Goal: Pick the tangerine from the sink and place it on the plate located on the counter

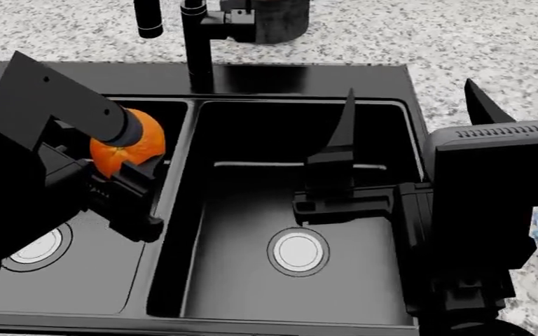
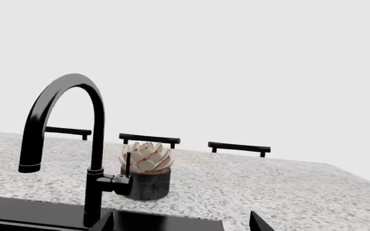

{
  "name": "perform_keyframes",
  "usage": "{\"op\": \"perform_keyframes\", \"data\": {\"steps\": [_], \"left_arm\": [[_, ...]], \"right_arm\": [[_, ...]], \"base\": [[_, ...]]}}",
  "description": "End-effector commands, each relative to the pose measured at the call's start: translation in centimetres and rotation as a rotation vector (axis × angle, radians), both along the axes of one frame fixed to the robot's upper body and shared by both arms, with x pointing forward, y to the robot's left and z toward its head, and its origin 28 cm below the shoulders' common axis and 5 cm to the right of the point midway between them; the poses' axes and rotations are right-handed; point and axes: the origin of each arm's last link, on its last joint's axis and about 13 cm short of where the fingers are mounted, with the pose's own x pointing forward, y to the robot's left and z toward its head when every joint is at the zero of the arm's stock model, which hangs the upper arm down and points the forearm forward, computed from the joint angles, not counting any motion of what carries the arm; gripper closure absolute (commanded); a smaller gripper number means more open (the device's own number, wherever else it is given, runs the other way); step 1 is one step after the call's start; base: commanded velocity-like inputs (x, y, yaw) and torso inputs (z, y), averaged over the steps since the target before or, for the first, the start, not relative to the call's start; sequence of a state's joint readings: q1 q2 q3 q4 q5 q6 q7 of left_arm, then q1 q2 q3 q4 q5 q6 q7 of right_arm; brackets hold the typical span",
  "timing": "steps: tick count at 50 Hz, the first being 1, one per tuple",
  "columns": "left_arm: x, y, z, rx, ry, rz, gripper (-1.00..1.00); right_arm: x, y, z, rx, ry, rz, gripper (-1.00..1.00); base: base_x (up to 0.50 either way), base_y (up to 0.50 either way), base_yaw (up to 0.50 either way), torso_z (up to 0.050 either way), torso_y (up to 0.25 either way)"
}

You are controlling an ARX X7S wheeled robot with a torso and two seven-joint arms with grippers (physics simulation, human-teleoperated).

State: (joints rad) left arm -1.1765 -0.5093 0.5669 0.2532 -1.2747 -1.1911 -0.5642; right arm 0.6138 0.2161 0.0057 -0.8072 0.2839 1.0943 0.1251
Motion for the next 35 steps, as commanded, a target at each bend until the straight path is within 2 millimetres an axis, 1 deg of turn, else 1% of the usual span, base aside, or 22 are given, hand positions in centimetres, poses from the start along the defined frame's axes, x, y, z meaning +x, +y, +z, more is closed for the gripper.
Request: {"op": "perform_keyframes", "data": {"steps": [1, 35], "left_arm": [[0.22, 0.02, -0.22, -0.018, 0.002, 0.01, 1.0], [0.28, -0.05, -0.19, -0.016, 0.001, 0.002, 1.0]], "right_arm": [[0.05, 0.05, -0.05, -0.002, 0.004, 0.003, -1.0], [0.03, 0.03, -0.05, -0.003, 0.001, 0.004, -1.0]], "base": [[0.0, -0.5, 0.0, 0.0, 0.0], [0.0, -0.5, 0.0, 0.0, 0.0]]}}
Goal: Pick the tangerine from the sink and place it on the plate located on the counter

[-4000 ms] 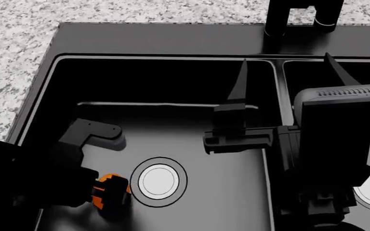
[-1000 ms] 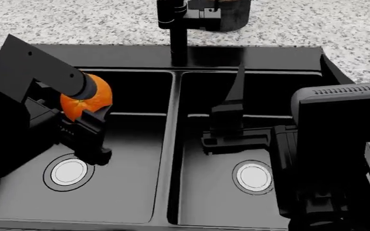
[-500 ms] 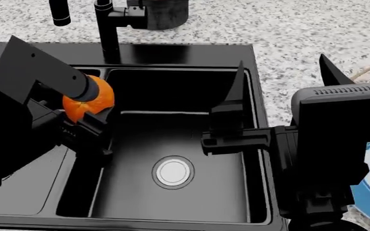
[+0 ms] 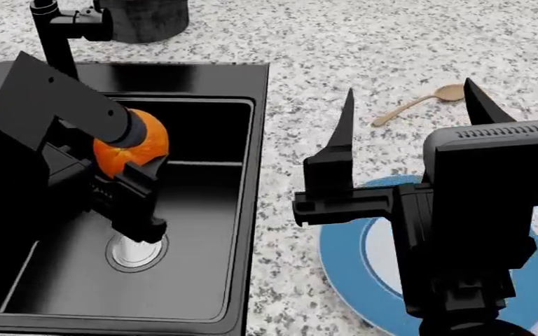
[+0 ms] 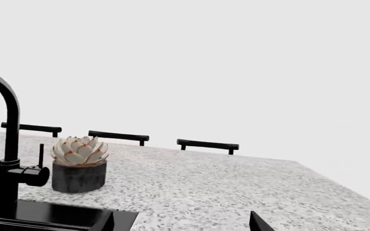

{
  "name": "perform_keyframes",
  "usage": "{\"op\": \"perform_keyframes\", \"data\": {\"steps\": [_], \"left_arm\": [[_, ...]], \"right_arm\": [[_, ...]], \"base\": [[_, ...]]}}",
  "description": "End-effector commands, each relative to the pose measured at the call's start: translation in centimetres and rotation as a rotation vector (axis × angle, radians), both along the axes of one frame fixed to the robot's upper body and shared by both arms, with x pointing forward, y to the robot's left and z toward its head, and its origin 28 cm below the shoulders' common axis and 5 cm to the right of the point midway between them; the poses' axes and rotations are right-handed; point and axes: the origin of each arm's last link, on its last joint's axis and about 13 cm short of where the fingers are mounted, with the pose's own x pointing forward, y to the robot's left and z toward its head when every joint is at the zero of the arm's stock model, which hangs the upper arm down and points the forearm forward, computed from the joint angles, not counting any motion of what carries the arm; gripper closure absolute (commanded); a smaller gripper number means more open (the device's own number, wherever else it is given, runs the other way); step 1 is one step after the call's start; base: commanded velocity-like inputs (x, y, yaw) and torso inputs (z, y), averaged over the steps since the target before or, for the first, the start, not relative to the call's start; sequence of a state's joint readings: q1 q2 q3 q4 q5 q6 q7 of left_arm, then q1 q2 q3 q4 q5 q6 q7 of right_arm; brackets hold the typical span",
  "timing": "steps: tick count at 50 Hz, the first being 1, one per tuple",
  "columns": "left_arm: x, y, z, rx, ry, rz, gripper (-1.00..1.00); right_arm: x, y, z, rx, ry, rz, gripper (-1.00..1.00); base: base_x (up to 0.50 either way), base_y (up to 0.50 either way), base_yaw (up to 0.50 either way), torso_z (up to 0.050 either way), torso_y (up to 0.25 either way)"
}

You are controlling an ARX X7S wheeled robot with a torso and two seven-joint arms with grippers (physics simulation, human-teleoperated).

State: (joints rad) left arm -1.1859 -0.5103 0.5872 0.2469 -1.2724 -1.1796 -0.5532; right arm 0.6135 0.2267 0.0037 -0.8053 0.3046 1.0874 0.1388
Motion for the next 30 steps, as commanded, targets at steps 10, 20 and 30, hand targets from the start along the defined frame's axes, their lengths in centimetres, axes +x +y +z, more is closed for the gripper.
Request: {"op": "perform_keyframes", "data": {"steps": [10, 20, 30], "left_arm": [[0.12, 0.03, -0.15, -0.021, 0.001, 0.012, 1.0], [0.08, 0.06, -0.16, -0.025, 0.001, 0.013, 1.0], [0.14, -0.05, -0.16, -0.023, 0.003, 0.01, 1.0]], "right_arm": [[-0.01, 0.05, -0.02, -0.003, 0.002, 0.0, -1.0], [0.02, 0.1, -0.1, -0.006, -0.002, -0.002, -1.0], [0.07, 0.08, -0.11, -0.009, 0.004, -0.002, -1.0]], "base": [[0.0, -0.5, 0.0, 0.0, 0.0], [0.0, -0.2, 0.0, 0.0, 0.0], [-0.04, -0.39, 0.0, 0.0, 0.0]]}}
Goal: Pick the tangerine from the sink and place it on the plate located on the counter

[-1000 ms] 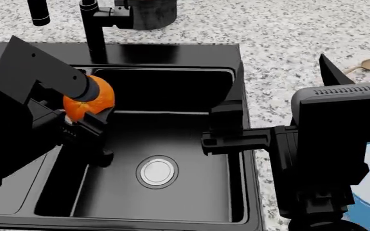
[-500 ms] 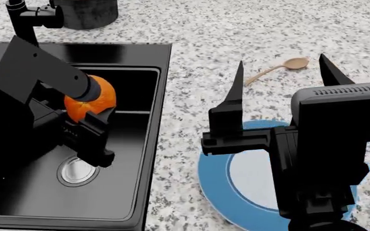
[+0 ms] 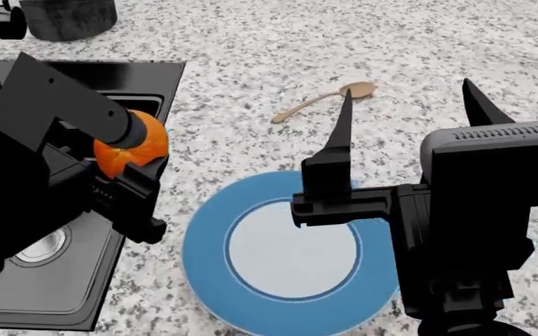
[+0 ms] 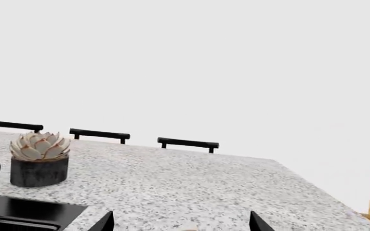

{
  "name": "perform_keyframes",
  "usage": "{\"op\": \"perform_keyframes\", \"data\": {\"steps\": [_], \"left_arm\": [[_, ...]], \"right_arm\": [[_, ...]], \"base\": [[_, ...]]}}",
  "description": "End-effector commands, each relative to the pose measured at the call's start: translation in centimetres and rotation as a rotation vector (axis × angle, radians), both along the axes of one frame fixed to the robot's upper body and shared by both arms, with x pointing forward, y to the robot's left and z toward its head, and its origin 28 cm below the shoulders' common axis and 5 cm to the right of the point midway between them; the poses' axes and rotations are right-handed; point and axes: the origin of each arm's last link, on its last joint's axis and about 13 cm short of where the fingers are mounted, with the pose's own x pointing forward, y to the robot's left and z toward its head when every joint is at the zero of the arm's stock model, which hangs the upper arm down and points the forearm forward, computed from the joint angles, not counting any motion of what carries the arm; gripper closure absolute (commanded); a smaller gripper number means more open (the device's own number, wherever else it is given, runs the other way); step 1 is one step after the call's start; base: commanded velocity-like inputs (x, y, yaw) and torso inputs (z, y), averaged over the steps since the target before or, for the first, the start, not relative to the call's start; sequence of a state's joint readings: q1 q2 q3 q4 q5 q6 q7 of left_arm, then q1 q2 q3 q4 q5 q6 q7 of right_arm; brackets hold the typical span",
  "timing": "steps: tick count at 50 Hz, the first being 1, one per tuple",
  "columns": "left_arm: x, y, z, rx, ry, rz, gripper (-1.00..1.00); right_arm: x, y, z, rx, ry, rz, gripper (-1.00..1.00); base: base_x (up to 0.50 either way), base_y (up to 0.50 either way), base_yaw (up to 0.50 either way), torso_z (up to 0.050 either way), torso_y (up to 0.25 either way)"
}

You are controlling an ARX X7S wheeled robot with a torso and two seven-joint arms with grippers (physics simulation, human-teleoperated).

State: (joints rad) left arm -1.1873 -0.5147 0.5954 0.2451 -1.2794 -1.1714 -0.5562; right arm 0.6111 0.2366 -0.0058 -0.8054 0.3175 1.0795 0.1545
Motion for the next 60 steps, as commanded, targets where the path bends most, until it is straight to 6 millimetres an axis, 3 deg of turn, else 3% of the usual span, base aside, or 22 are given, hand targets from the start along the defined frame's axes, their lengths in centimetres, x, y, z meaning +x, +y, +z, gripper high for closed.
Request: {"op": "perform_keyframes", "data": {"steps": [1, 21, 34, 60], "left_arm": [[0.1, -0.1, -0.1, -0.022, 0.001, 0.01, 1.0], [0.6, 0.0, 0.2, -0.049, -0.007, 0.022, 1.0], [4.0, -1.8, 0.0, -0.068, 0.038, -0.115, 1.0], [6.0, -5.2, -2.9, -0.14, 0.12, -0.313, 1.0]], "right_arm": [[0.1, 0.0, -0.1, -0.003, 0.007, 0.0, -1.0], [-0.1, -0.2, 0.2, 0.011, -0.005, -0.001, -1.0], [-0.1, -0.6, 0.3, 0.024, -0.004, -0.019, -1.0], [0.3, -1.6, 0.3, 0.041, 0.028, -0.096, -1.0]], "base": [[-0.06, -0.5, 0.0, 0.0, 0.0], [-0.01, -0.05, 0.0, 0.0, 0.0], [0.0, 0.0, 0.0, 0.0, 0.0], [0.0, 0.0, 0.0, 0.0, 0.001]]}}
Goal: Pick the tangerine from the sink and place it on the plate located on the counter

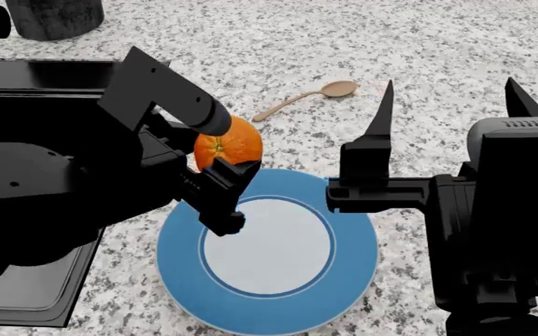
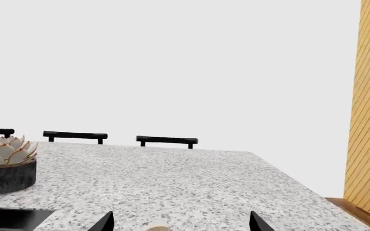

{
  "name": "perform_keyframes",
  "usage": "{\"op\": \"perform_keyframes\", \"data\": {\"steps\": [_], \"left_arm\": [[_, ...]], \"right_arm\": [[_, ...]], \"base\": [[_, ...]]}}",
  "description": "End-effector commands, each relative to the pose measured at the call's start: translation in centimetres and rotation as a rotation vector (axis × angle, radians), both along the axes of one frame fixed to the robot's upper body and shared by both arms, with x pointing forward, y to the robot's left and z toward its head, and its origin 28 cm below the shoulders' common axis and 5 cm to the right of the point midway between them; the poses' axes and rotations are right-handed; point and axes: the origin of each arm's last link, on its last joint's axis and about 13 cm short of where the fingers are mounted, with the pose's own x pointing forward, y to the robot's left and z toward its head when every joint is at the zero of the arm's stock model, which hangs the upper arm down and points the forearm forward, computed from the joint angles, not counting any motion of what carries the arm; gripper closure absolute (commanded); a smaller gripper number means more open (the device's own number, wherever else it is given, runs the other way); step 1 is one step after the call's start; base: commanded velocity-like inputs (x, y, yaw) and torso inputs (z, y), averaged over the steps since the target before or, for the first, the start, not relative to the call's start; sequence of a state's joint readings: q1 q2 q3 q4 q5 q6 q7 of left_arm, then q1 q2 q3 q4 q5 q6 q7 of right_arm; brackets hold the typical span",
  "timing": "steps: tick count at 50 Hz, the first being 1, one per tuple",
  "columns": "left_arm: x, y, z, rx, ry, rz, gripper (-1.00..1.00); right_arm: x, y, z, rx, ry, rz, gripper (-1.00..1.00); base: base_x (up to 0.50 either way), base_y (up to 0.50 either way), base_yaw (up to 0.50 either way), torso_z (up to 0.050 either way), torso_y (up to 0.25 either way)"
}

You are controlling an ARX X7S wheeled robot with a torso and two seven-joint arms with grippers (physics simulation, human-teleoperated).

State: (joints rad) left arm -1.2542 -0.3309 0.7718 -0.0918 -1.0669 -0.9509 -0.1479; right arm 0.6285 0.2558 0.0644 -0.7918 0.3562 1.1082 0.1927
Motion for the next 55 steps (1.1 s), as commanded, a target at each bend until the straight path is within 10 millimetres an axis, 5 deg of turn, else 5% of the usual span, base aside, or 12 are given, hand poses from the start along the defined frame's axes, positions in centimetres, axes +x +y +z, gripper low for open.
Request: {"op": "perform_keyframes", "data": {"steps": [1, 55], "left_arm": [[1.1, -1.4, -1.8, -0.055, 0.03, -0.077, 1.0], [3.0, -2.5, -7.0, -0.071, 0.272, -0.117, 1.0]], "right_arm": [[0.2, -0.3, -0.1, 0.0, 0.019, -0.026, -1.0], [0.2, -0.3, -0.1, -0.007, 0.018, -0.03, -1.0]], "base": [[0.0, 0.0, 0.0, 0.0, 0.0], [0.0, 0.0, 0.0, 0.0, 0.0]]}}
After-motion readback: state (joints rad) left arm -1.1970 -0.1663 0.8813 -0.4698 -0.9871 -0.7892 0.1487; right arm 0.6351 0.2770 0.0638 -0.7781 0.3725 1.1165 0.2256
